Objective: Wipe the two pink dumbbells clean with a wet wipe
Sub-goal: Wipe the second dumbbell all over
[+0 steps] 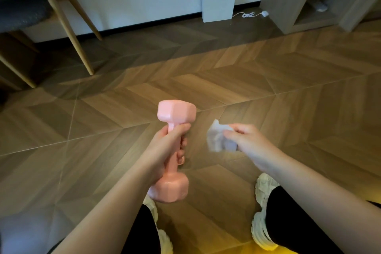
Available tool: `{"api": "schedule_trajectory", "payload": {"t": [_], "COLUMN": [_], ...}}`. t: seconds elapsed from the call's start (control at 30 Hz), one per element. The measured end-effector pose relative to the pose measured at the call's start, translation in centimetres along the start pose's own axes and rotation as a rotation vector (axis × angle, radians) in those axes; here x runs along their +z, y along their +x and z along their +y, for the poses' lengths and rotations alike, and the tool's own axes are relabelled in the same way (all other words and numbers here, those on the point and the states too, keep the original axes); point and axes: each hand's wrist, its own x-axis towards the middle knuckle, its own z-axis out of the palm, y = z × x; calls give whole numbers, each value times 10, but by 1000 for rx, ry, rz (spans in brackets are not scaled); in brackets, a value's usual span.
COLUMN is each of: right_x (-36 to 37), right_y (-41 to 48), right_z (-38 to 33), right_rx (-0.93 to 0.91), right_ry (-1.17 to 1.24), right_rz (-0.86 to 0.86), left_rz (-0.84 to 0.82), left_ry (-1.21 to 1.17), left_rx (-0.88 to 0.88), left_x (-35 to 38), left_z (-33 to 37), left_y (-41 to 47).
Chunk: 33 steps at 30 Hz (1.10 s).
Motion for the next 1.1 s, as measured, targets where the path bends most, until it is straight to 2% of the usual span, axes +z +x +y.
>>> {"api": "schedule_trajectory", "payload": {"t": [0.07,0.2,0.33,0.43,0.53,0.7,0.8,0.93,1.1], "right_x": [-2,-1,9,13,12,12,9,9,8], "right_y": [2,-6,-18,-23,-18,-16,-18,-12,-16], "right_z": [-4,-18,-19,-14,-12,-13,-7,-10,-6], "right_rx": [-21,-267,-398,-413,-385,-414,-456,-359,-405], "right_ry": [128,45,93,9,24,26,36,48,40], "right_rz": [84,213,91,31,-17,-112,-131,-104,-121], "left_rz": [-32,-33,-27,-1,1,-34,-28,-53,-66], "left_ry": [52,193,341,320,487,674,640,698,684], "left_rx": [38,192,334,364,413,386,366,367,346], "left_x": [3,8,10,9,5,9,9,9,10], "left_z": [-4,-12,-20,-24,-28,-34,-32,-33,-31], "left_y": [-4,-9,-6,-4,-5,-9,-9,-11,-10]}}
